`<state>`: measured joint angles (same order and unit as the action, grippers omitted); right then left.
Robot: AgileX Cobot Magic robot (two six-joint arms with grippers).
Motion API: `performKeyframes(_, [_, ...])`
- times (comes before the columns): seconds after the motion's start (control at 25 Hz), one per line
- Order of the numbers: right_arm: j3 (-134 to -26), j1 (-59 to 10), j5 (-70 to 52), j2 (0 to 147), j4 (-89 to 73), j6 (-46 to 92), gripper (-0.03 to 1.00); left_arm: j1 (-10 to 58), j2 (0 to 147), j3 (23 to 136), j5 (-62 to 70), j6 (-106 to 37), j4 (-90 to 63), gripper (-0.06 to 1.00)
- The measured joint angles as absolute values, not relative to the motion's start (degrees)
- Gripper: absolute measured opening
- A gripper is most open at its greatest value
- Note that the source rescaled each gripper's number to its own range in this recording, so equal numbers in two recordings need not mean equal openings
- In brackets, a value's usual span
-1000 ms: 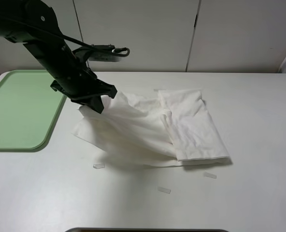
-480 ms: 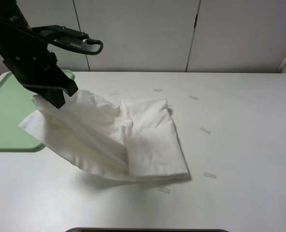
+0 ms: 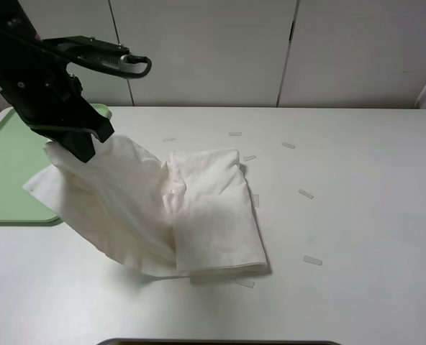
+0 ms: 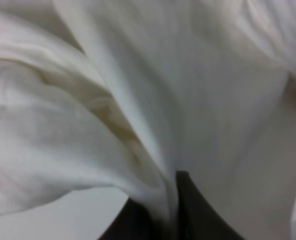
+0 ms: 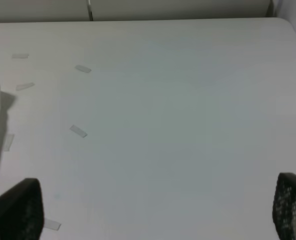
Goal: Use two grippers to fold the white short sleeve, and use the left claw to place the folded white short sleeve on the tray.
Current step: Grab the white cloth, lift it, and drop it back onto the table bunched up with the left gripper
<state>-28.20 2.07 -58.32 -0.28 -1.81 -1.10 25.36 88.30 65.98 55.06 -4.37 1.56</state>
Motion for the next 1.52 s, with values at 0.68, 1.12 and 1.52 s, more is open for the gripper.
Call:
performKeyframes(0.68, [-28.2, 2.1, -58.3, -0.3, -1.8, -1.1, 1.0, 37.2, 94.2, 65.9, 40.7, 1.3, -3.5, 0.02])
performKeyframes(1.12, [-28.2, 2.1, -58.3, -0.3, -1.8, -1.1, 1.0, 43.9, 100.7, 65.9, 29.5, 1.8, -7.8, 0.02])
performKeyframes(1.52, [-28.2, 2.1, -58.3, -0.3, -1.8, -1.1, 1.0, 45.2, 104.2, 65.9, 25.4, 1.6, -14.0, 0.23])
